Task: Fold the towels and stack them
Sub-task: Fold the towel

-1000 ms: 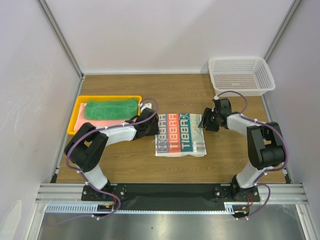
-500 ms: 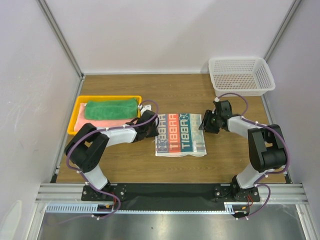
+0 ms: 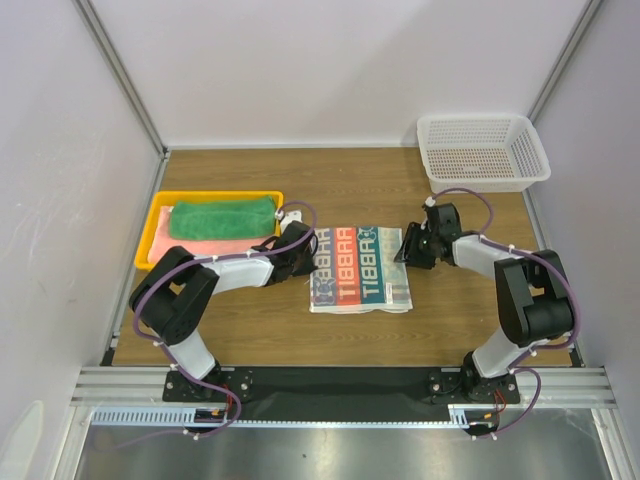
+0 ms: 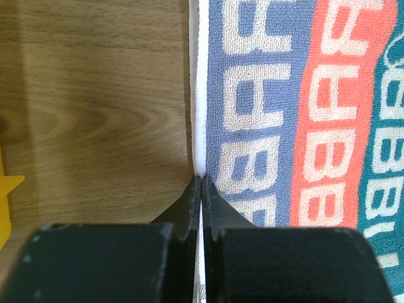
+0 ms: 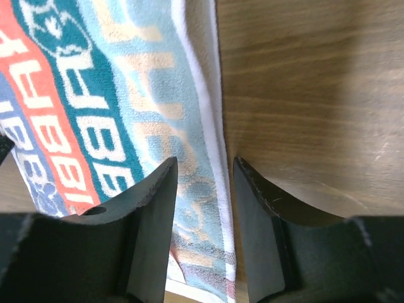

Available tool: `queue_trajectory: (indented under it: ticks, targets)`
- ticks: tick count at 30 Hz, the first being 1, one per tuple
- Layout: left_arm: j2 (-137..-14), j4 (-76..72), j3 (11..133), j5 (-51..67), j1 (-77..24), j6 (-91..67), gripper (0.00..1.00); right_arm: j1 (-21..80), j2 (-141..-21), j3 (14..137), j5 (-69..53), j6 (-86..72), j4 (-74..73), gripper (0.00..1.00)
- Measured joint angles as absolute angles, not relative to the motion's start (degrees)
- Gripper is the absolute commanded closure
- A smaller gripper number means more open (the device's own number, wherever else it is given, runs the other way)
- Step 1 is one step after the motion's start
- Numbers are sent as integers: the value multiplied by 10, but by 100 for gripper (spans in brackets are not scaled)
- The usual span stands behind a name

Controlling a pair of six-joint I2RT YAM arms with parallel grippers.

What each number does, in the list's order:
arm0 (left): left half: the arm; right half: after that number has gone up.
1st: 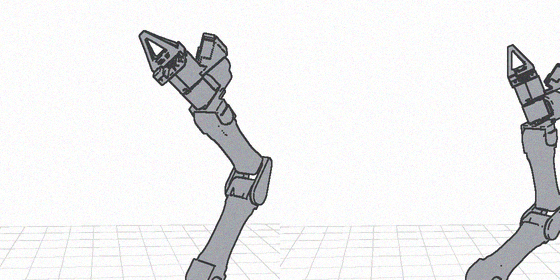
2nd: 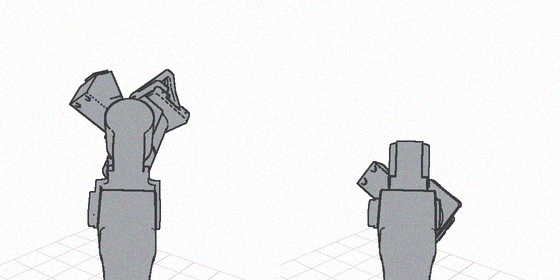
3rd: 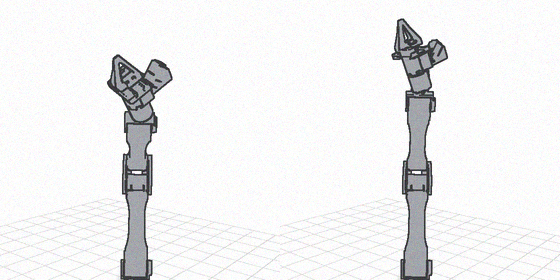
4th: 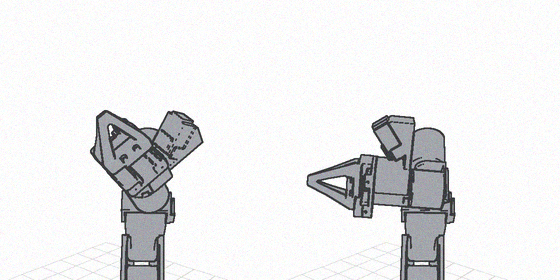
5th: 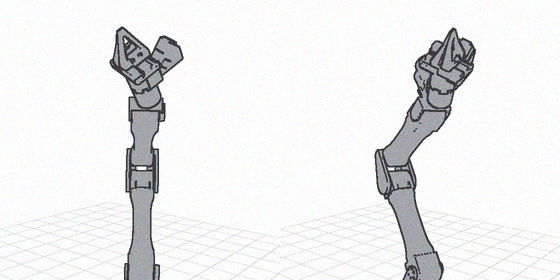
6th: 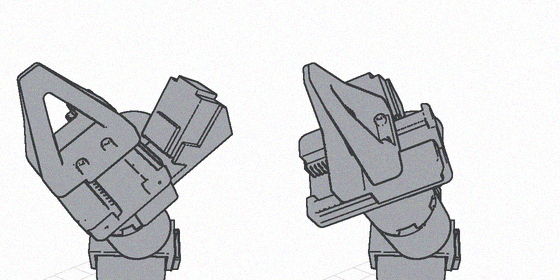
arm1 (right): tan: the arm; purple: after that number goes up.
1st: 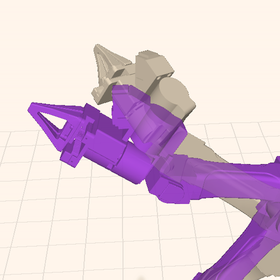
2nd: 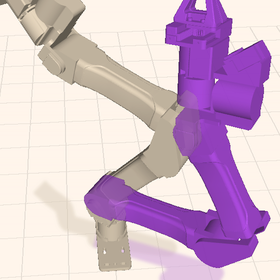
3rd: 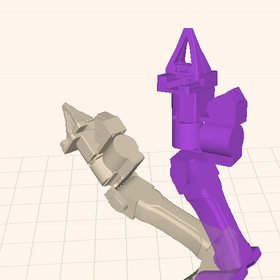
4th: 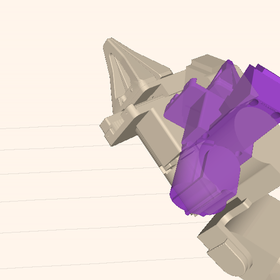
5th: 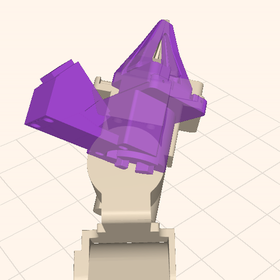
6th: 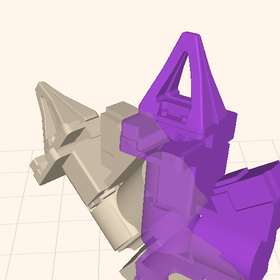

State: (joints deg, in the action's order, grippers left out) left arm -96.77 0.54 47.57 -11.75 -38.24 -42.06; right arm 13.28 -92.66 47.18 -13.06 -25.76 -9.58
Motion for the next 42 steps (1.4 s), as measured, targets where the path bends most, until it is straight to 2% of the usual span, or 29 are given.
queue_trajectory:
  ticks: [3, 6, 8, 12, 13, 15, 42]
  targets:
    - [-968, 4, 475, -117, -382, -420, 100, 142, -919, 459, -131, -266, -86, 54]
    - [-969, 3, 475, -117, -382, -420, 100, 147, -916, 451, -131, -273, -76, 58]
    - [-969, 3, 475, -118, -382, -419, 100, 148, -916, 449, -130, -274, -72, 64]
    - [-969, 1, 475, -117, -383, -414, 100, 148, -921, 446, -125, -279, -66, 83]
    - [-969, 1, 475, -117, -383, -413, 100, 148, -923, 446, -123, -280, -64, 92]
    - [-970, 0, 475, -118, -383, -409, 100, 148, -926, 446, -121, -281, -62, 100]
    - [-986, -3, 495, -114, -378, -330, 99, 142, -922, 467, -70, -230, -104, 100]
